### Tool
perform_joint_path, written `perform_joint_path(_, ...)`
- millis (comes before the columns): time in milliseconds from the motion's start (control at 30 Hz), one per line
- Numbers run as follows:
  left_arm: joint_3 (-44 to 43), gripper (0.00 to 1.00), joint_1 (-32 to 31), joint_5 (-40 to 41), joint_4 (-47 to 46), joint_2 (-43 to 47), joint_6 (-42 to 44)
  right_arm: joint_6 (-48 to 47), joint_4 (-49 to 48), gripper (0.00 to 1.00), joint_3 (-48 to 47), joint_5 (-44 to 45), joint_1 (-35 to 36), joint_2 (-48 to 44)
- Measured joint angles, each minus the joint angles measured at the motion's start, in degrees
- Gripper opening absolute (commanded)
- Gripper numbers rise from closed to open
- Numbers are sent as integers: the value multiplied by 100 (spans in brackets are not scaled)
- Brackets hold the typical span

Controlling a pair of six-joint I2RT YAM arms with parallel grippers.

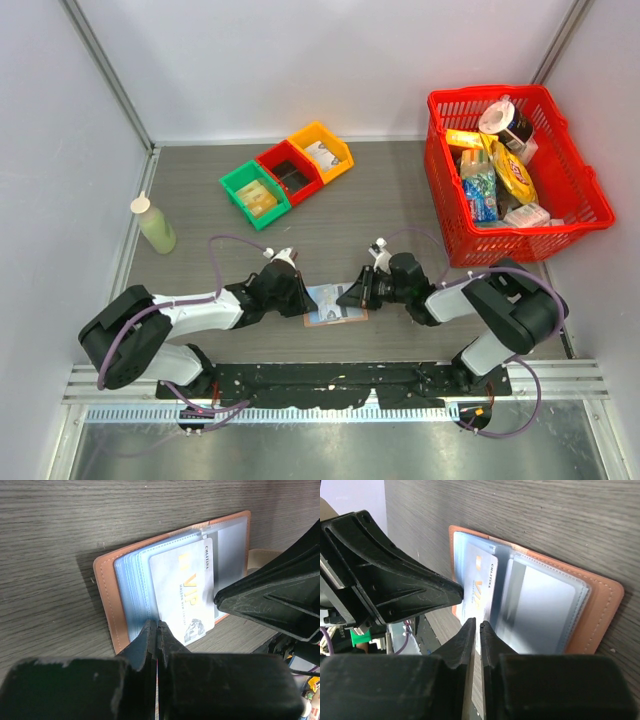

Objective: Take the credit cards out of the card holder
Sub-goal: Remove the credit card from the card holder.

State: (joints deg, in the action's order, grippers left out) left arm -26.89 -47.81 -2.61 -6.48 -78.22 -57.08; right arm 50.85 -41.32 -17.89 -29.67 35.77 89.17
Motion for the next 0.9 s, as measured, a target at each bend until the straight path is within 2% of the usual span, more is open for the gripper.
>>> perform_joint_path(67,0,0,0,-2,-2,0,0,11,-122,22,0,-85,0,94)
perform_joint_path(133,0,0,0,-4,-2,-2,-2,15,-199,24,-7,-157,0,205)
perform_joint_path(433,0,0,11,-11,-7,-4,-2,-13,-313,25,-57,-144,0,372)
perform_joint_path(700,0,0,11,-15,-15,-11,-7,-485,846,25,-59,479,0,-400)
perform_joint_path(900,0,0,11,-35,-22,-15,-7,-457,562,25,-164,203,9,-17)
